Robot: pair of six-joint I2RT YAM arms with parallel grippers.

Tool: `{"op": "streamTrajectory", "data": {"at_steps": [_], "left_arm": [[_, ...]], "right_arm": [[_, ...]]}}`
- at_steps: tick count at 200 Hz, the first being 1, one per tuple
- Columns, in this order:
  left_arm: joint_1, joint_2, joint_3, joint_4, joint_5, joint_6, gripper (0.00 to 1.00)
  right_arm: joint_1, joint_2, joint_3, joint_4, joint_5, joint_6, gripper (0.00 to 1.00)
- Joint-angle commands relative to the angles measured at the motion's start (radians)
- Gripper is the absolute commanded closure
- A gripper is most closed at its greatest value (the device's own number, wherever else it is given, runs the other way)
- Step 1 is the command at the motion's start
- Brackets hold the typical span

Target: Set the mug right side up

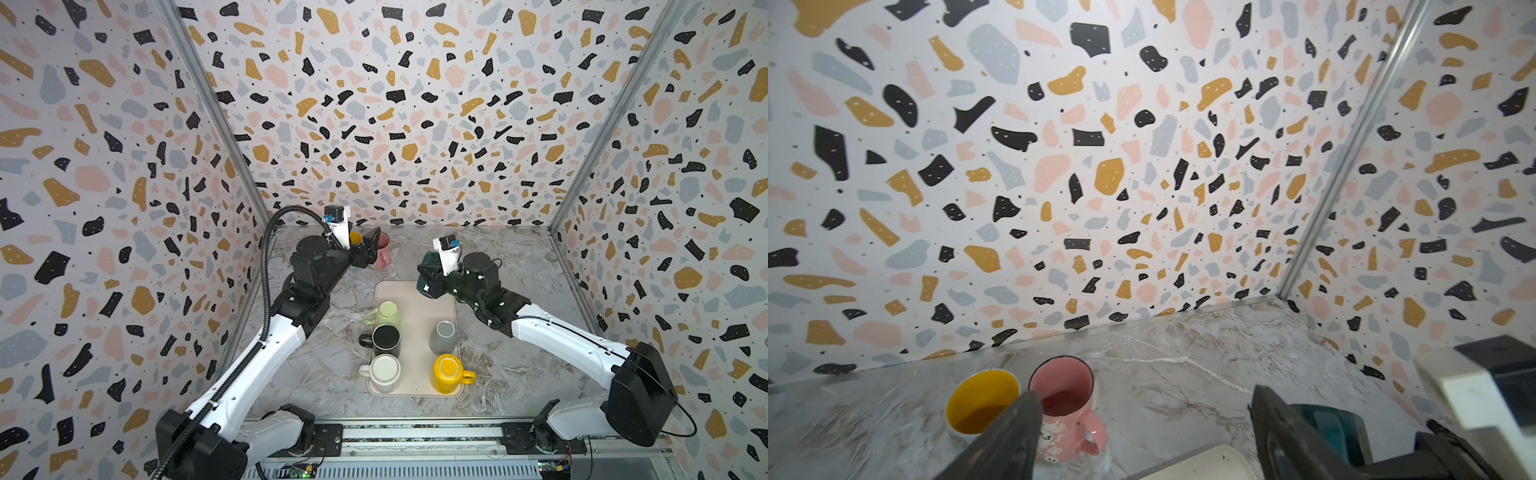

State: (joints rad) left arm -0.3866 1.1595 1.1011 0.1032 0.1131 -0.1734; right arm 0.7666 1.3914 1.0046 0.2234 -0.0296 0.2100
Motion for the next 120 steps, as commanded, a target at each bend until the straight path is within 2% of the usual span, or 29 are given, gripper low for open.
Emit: {"op": "streamTrajectory", "data": {"at_steps": [1, 56, 92, 120], "left_arm": [[0.007, 0.023, 0.073, -0.101, 0.171, 0.072, 0.2], [0.006, 0.079, 0.163, -0.25, 0.332, 0.166, 0.21], [0.001, 0.113, 0.212, -0.341, 0.412, 0.231, 0.22], [-0.021, 0.13, 0.251, -0.437, 0.434, 0.307, 0.22]], "right_arm": [[0.083, -0.078, -0.034, 0.09, 0.272, -0.34, 1.0], [0.236, -0.057, -0.177, 0.44, 0.6, -0.835, 1.0], [0.259, -0.002, -0.206, 0.613, 0.668, -1.049, 1.0], [0.266, 0.04, -0.209, 0.686, 0.675, -1.145, 1.0]]}}
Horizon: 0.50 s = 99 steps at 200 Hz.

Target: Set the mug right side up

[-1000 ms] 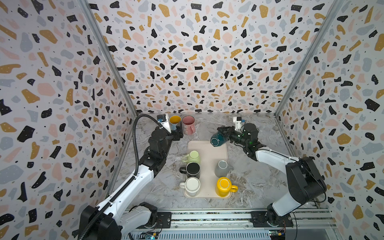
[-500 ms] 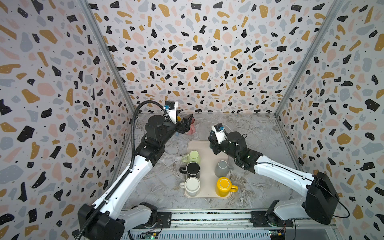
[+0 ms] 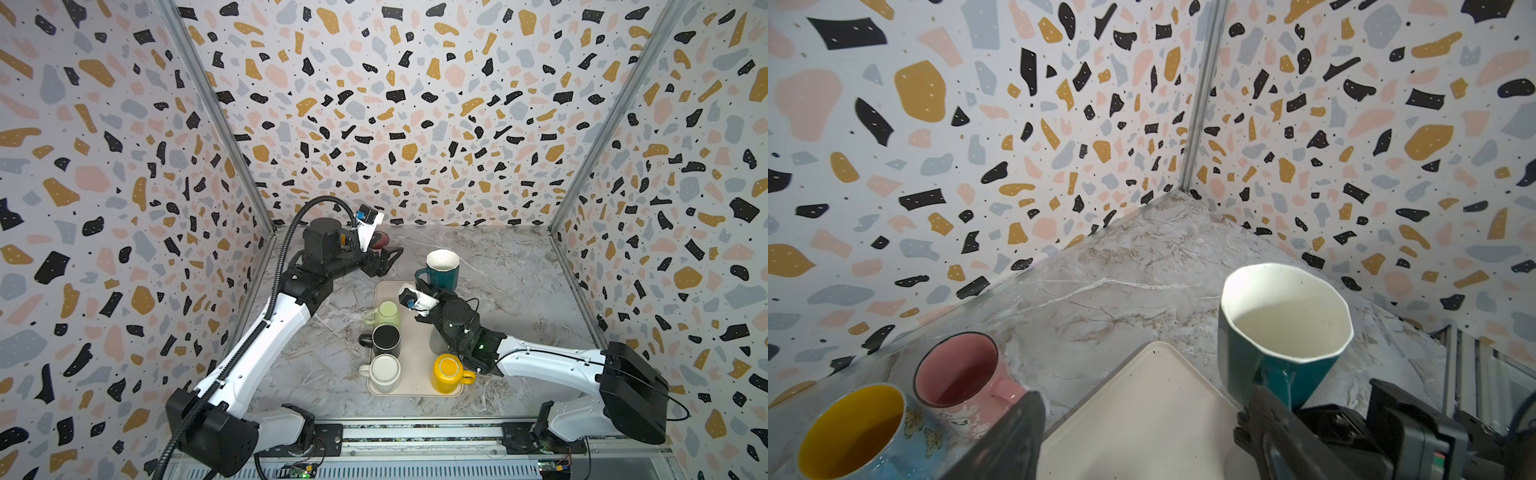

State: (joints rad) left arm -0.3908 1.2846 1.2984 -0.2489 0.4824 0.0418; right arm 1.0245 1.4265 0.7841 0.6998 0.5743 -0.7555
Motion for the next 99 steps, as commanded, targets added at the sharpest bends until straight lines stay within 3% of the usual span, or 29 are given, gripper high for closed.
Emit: {"op": "streamTrajectory", "data": {"at_steps": [1, 99], "left_arm": [[-0.018, 0.005, 0.055, -0.087, 0.064, 0.096, 0.22], [-0.085, 0.088, 0.117, -0.258, 0.047, 0.229, 0.22]], "right_arm": [[0.008, 0.005, 0.013, 0.211, 0.072, -0.181, 1.0], [0.023, 0.054, 0.001, 0.307, 0.068, -0.301, 1.0]]}}
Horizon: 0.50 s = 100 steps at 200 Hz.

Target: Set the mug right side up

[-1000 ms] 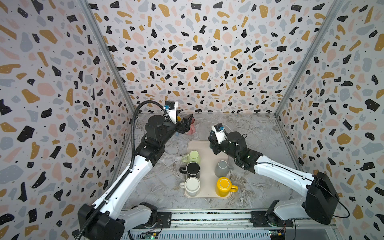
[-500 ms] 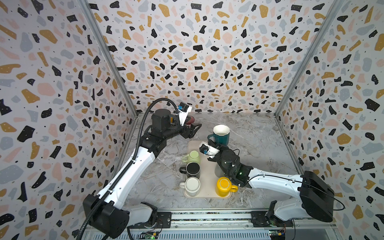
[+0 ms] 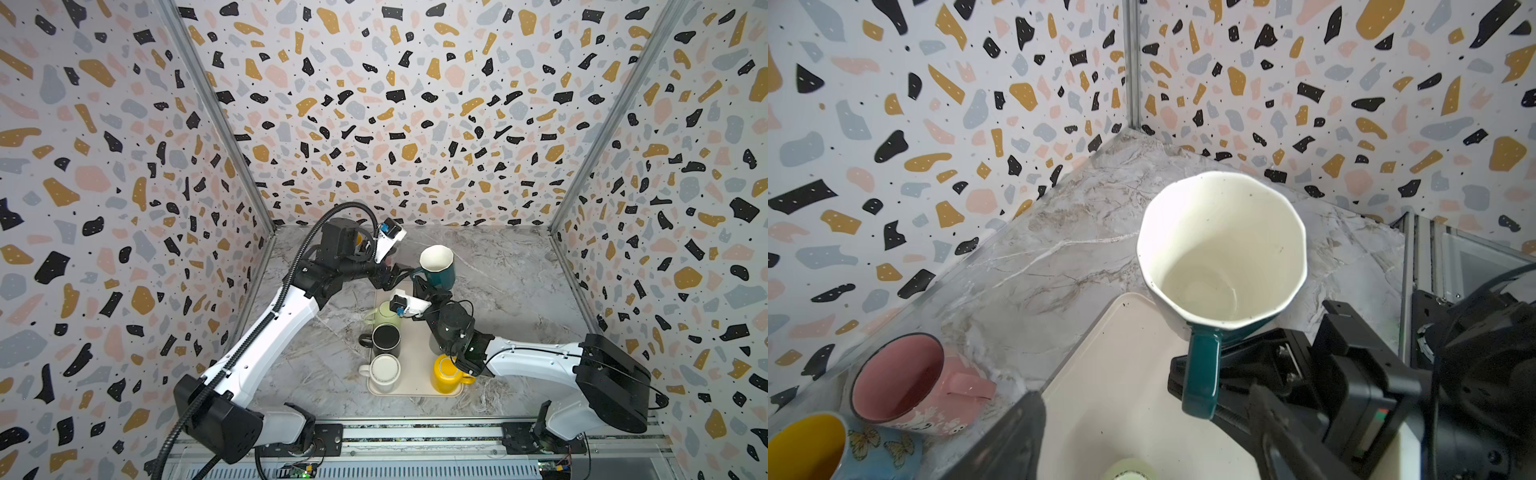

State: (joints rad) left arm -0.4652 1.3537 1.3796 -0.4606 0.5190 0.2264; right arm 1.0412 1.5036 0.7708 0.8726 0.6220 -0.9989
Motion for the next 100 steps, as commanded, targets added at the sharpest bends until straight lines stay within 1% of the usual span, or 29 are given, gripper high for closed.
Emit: {"op": "streamTrajectory", "data": {"at_steps": [1, 49, 100], "left_arm": [[-0.01, 0.02, 0.036, -0.048, 0.01, 0.046, 0.22], [-0.027, 0.057, 0.053, -0.087, 0.013, 0.068, 0.22], [-0.044, 0.067, 0.052, -0.12, 0.062, 0.098, 0.22]], "right_arm": [[0.006, -0.023, 0.014, 0.137, 0.02, -0.059, 1.0], [0.018, -0.009, 0.005, 0.174, 0.017, -0.087, 1.0], [0.023, 0.017, 0.002, 0.219, 0.018, -0.108, 1.0]]}}
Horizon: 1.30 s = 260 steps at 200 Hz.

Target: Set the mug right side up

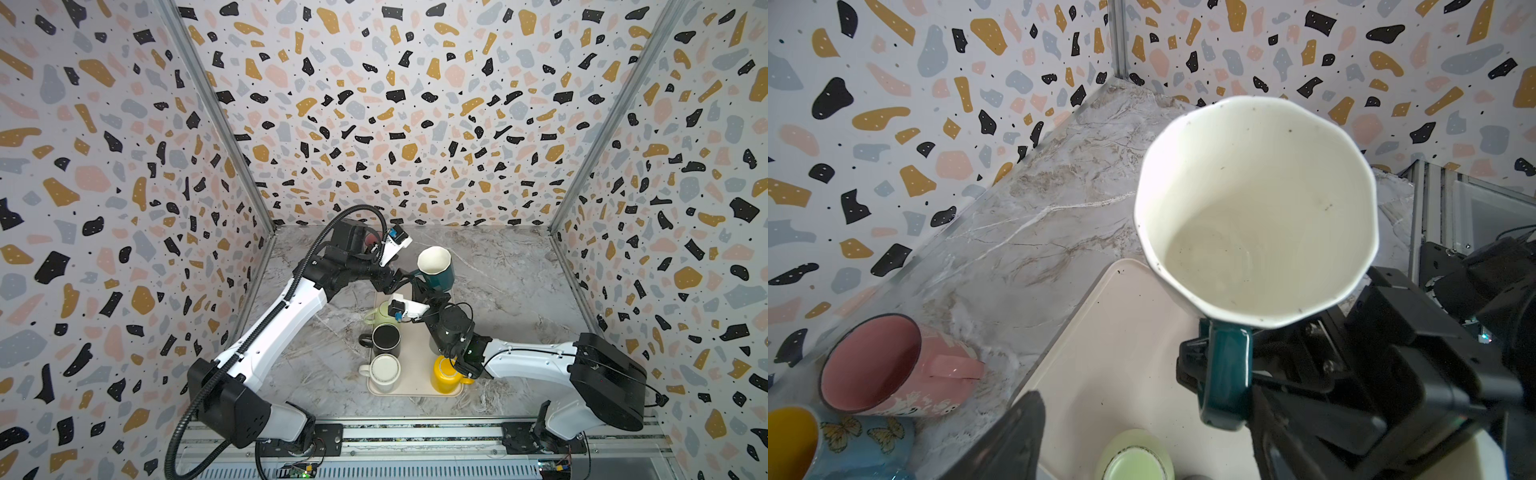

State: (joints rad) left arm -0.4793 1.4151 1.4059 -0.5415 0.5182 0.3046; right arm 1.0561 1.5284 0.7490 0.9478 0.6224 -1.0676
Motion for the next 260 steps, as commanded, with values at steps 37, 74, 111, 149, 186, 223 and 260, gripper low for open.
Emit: {"op": "streamTrajectory", "data": {"at_steps": [37, 74, 111, 149, 186, 223, 260], "left_arm": [[-0.048, 0.024, 0.034, -0.068, 0.076, 0.043, 0.23], [-0.056, 0.037, 0.043, -0.088, 0.084, 0.053, 0.28], [-0.06, 0.041, 0.045, -0.109, 0.077, 0.062, 0.34], [-0.061, 0.04, 0.043, -0.109, 0.071, 0.064, 0.44], [-0.061, 0.047, 0.043, -0.113, 0.084, 0.064, 0.64], [-0.061, 0.052, 0.047, -0.127, 0.081, 0.064, 0.88], [-0.061, 0.059, 0.048, -0.116, 0.058, 0.048, 1.0]], "right_arm": [[0.012, 0.016, 0.036, 0.175, 0.017, -0.061, 1.0], [0.013, 0.037, 0.043, 0.211, 0.022, -0.077, 1.0], [0.014, 0.055, 0.045, 0.253, 0.03, -0.092, 1.0], [0.013, 0.061, 0.044, 0.282, 0.03, -0.103, 1.0], [0.013, 0.064, 0.05, 0.295, 0.026, -0.107, 1.0], [0.013, 0.073, 0.052, 0.31, 0.026, -0.112, 1.0], [0.013, 0.087, 0.058, 0.33, 0.04, -0.129, 1.0]]}}
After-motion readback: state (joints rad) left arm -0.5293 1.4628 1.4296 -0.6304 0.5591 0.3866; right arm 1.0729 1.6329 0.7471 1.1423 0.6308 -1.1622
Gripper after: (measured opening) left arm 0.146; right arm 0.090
